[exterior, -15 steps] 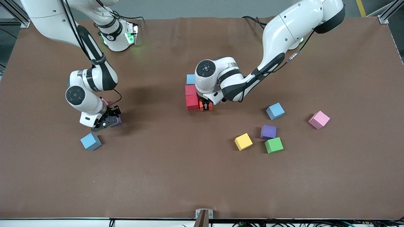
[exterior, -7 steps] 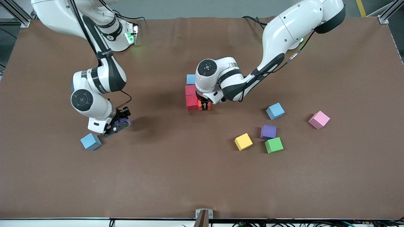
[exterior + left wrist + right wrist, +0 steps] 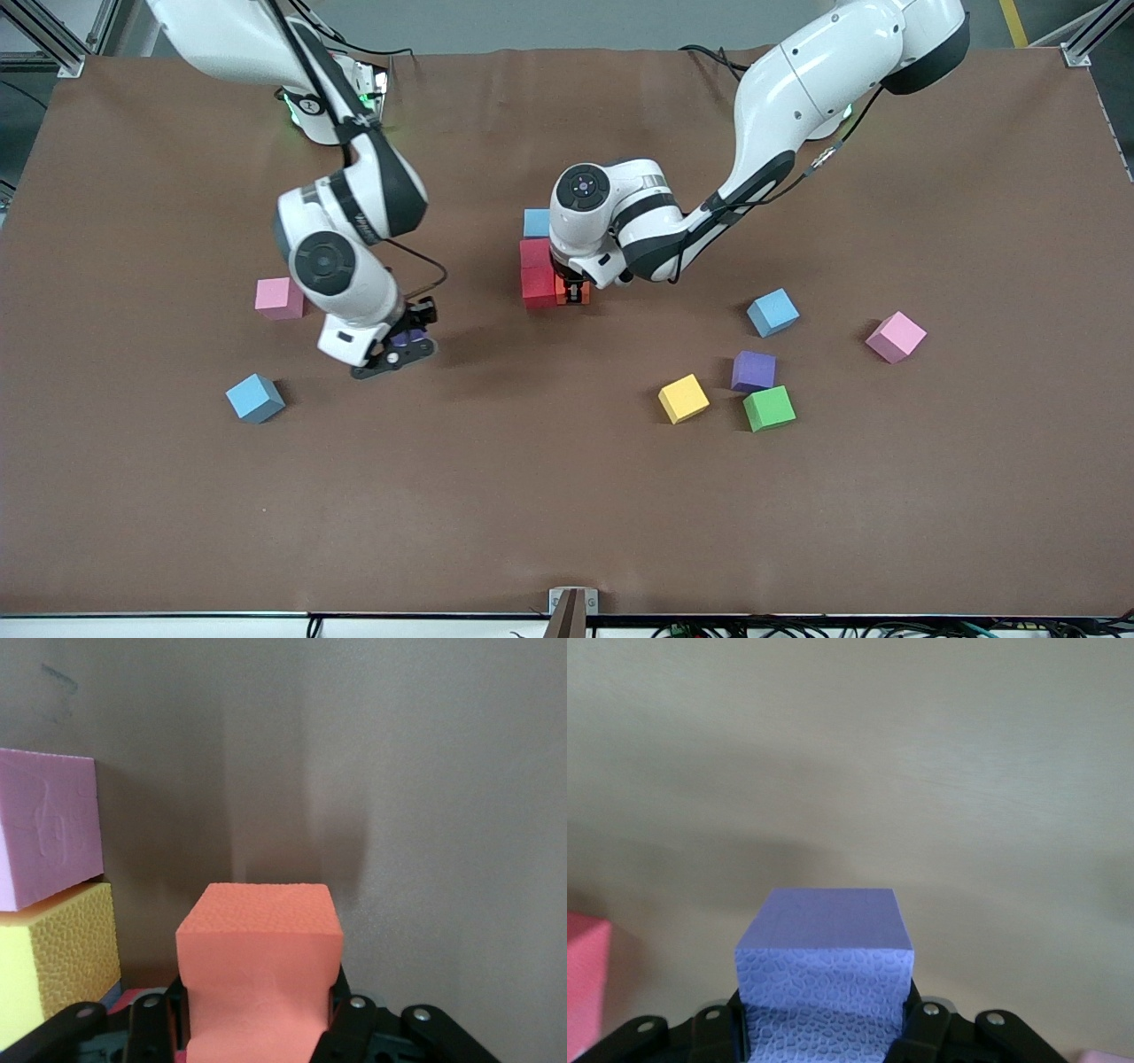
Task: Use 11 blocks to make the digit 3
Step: 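Carry the purple cube with the right gripper while the left gripper places orange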
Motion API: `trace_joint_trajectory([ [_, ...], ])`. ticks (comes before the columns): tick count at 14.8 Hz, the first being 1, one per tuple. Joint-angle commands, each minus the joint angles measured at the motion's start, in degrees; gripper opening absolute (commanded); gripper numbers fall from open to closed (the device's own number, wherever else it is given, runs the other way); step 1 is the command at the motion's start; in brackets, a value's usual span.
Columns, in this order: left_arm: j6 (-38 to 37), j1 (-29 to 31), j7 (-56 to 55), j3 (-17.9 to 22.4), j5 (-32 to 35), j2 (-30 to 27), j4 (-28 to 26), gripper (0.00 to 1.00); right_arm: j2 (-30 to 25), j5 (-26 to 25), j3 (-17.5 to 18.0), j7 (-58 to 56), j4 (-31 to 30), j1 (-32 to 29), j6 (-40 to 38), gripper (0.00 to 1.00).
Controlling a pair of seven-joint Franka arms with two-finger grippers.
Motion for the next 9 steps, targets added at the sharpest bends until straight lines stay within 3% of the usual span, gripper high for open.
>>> trace_joint_trajectory([
  [1,1.12,0.00,-14.38,-0.53,3.35,-1.00,-1.86,0.01,5.63,1.10,-0.43,6.90,6.22,3.37,-0.83,0.30],
  [9,1.99,-0.53,-15.43,-0.18,4.14,-0.48,-1.51,0.02,13.63,1.63,-0.51,18.59,14.66,8.73,0.23,0.30],
])
